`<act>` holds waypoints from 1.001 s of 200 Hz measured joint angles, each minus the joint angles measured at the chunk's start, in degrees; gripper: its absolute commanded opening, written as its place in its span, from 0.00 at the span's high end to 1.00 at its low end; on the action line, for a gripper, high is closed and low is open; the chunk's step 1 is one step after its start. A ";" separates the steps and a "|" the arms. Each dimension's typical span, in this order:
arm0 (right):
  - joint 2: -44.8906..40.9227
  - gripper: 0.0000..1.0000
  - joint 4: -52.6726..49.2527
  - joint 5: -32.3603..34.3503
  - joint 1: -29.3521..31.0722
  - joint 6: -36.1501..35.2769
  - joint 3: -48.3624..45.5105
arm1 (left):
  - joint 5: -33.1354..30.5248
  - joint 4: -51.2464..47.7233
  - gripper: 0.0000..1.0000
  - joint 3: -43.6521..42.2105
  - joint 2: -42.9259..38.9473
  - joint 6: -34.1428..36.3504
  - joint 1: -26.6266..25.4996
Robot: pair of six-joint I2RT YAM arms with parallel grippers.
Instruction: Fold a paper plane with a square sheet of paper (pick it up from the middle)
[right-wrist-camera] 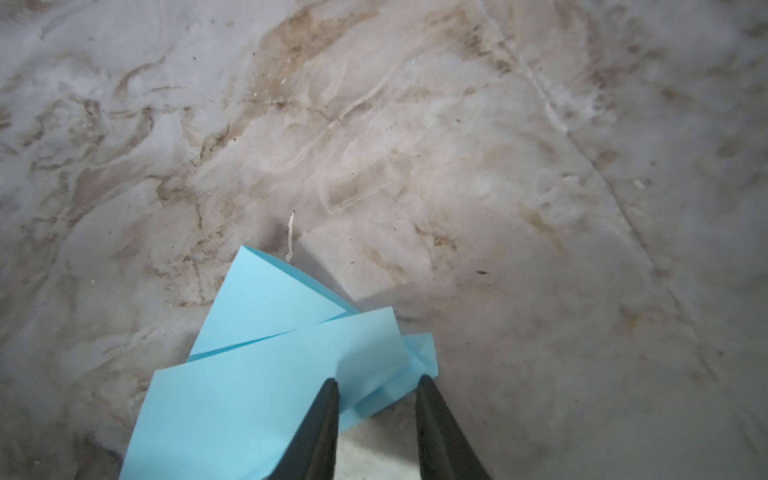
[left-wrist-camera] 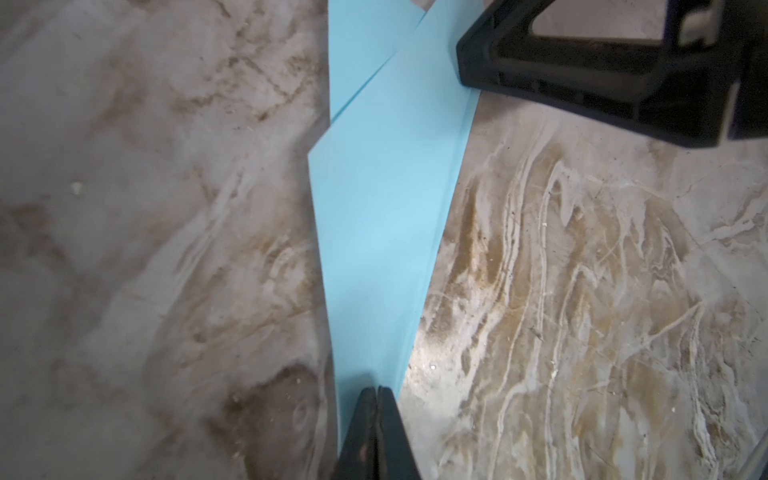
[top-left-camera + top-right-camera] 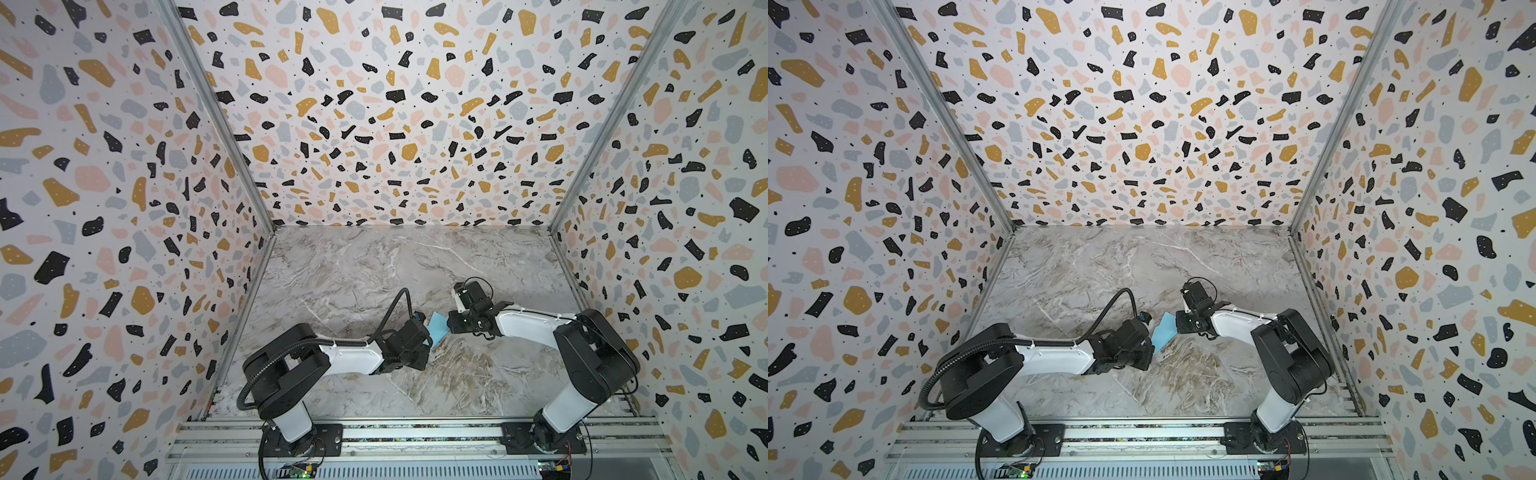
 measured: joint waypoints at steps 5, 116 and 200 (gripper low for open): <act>0.07 0.68 0.02 0.07 0.04 -0.11 0.04 | 0.02 -0.28 1.00 0.20 0.07 0.00 0.00; 0.63 0.68 0.09 1.18 0.20 -1.62 0.57 | 0.00 -5.75 1.00 9.60 3.78 2.84 1.25; 0.55 0.68 0.35 -0.70 -0.22 -1.14 0.55 | 0.92 -5.51 1.00 11.13 7.74 3.96 1.95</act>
